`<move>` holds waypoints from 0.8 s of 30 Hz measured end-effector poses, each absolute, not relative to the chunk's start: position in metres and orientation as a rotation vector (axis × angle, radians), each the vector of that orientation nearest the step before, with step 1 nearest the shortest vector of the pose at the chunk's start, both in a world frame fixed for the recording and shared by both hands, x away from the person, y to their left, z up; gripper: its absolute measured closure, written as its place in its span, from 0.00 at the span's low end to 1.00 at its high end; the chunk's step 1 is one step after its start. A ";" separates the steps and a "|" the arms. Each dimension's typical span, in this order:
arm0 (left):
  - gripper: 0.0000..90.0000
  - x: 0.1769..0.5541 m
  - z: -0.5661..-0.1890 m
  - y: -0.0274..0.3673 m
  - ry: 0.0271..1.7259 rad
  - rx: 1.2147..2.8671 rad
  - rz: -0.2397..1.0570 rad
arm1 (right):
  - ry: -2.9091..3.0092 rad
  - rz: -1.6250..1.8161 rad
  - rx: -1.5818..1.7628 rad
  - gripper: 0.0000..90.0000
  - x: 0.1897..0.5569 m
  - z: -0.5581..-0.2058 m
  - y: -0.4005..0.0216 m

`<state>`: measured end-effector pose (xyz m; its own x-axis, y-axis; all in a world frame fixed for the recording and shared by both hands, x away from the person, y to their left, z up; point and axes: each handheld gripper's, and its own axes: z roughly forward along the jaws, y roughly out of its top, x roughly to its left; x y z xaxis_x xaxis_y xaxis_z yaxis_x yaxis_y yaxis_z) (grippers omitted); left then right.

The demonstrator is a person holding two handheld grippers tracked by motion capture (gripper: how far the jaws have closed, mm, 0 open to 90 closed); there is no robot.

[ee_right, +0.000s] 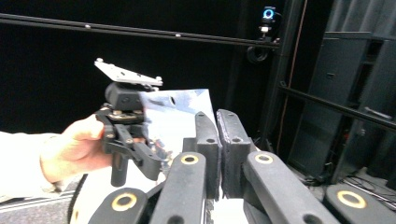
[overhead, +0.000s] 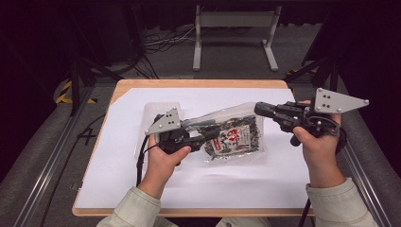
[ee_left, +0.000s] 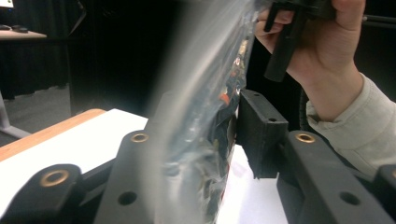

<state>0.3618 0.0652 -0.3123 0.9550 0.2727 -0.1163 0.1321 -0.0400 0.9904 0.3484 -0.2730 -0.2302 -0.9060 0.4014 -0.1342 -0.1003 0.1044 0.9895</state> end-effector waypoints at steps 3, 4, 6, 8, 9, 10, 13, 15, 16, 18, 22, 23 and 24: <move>0.77 0.358 -0.309 0.064 0.287 1.625 0.114 | 2.010 1.845 0.317 0.95 0.351 -0.231 -0.277; 0.80 0.358 -0.309 0.064 0.287 1.625 0.114 | 2.010 1.845 0.317 0.95 0.351 -0.231 -0.277; 0.81 0.355 -0.305 0.063 0.283 1.622 0.107 | 2.013 1.834 0.344 0.93 0.355 -0.232 -0.281; 0.81 0.354 -0.303 0.063 0.285 1.623 0.117 | 2.012 1.836 0.348 0.93 0.356 -0.233 -0.282; 0.81 0.354 -0.303 0.063 0.286 1.624 0.123 | 2.011 1.832 0.348 0.92 0.355 -0.233 -0.283; 0.81 0.353 -0.302 0.063 0.286 1.624 0.132 | 2.012 1.824 0.348 0.91 0.355 -0.233 -0.283; 0.81 0.351 -0.301 0.062 0.288 1.625 0.140 | 2.014 1.809 0.350 0.90 0.355 -0.233 -0.283; 0.81 0.351 -0.300 0.062 0.288 1.628 0.142 | 2.013 1.808 0.350 0.89 0.354 -0.233 -0.283; 0.81 0.350 -0.299 0.062 0.289 1.625 0.146 | 2.011 1.806 0.350 0.88 0.354 -0.233 -0.284; 0.81 0.350 -0.298 0.062 0.295 1.621 0.149 | 2.008 1.803 0.352 0.87 0.354 -0.233 -0.284; 0.82 0.347 -0.292 0.064 0.299 1.620 0.183 | 1.989 1.790 0.363 0.80 0.353 -0.233 -0.284; 0.82 0.347 -0.291 0.064 0.301 1.619 0.189 | 1.983 1.787 0.364 0.78 0.353 -0.232 -0.285; 0.82 0.347 -0.289 0.065 0.306 1.618 0.191 | 1.977 1.788 0.367 0.76 0.353 -0.232 -0.285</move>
